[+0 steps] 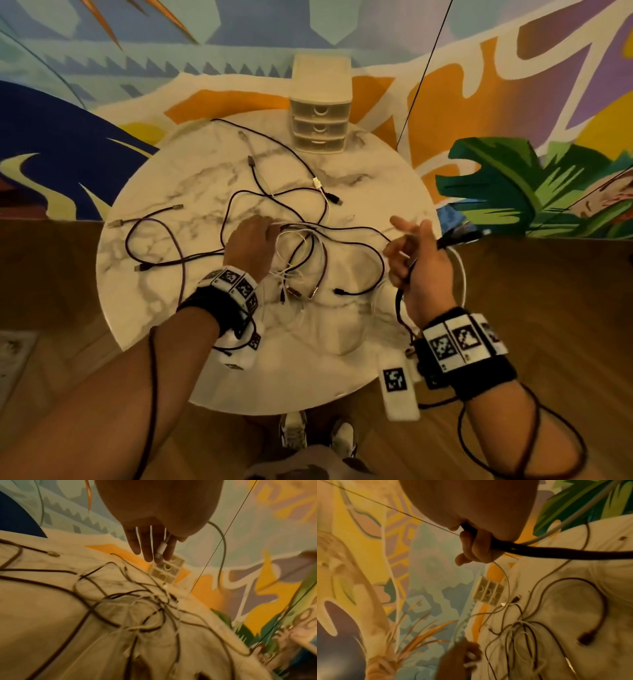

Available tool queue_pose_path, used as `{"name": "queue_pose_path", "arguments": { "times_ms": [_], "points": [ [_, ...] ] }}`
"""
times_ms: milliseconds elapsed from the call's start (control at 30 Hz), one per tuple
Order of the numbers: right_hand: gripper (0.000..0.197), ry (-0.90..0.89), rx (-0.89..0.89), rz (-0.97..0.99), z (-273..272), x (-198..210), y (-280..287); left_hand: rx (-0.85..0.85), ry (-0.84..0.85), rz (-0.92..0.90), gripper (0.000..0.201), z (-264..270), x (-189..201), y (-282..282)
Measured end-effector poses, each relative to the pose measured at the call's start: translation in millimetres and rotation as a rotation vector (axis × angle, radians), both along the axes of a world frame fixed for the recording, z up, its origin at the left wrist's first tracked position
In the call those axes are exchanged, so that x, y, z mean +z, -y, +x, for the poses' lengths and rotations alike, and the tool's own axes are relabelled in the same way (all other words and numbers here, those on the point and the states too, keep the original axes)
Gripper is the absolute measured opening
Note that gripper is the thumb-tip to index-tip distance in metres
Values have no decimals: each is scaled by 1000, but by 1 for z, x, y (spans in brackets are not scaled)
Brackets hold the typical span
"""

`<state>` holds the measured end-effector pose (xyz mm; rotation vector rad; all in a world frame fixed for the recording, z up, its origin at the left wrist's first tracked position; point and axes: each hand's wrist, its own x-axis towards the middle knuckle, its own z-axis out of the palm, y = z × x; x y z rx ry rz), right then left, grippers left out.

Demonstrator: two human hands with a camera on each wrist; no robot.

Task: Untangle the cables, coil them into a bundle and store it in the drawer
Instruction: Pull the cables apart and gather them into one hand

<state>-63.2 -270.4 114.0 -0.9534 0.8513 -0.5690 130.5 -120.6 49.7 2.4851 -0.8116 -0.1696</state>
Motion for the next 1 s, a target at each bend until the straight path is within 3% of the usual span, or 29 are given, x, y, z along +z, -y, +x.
{"name": "queue_pose_path", "arguments": {
  "times_ms": [100, 267, 367, 467, 600, 700, 767, 833, 933, 1000],
  "points": [
    [46, -26, 54, -5, 1, -19, -7, -73, 1, -164, 26, -12, 18, 2],
    [44, -59, -95, -63, -11, -33, 16, -269, -269, 63, 21, -26, 26, -11],
    [45, -148, -230, -125, -32, -46, 40, -354, -321, -31, 15, -33, 37, -5],
    [50, -330, -268, -118, -62, -69, 52, -434, -308, -114, 23, -51, 45, 13],
    [63, -623, -43, -132, -114, -102, 49, -179, -340, -368, 19, -64, 58, 41],
    [66, -755, 172, -196, -145, -100, 39, -195, -418, -363, 12, -85, 73, 62],
    [66, -731, 160, -234, -154, -91, 34, -191, -380, -361, 12, -100, 83, 73],
    [63, -625, 33, -273, -159, -77, 30, -266, -269, -288, 11, -115, 92, 83],
    [53, -426, -142, -397, -153, -48, 25, -533, -214, -179, 3, -146, 98, 92],
    [43, -320, -114, -546, -146, -24, 21, -676, -272, -182, 5, -167, 98, 95]
  ]
}}
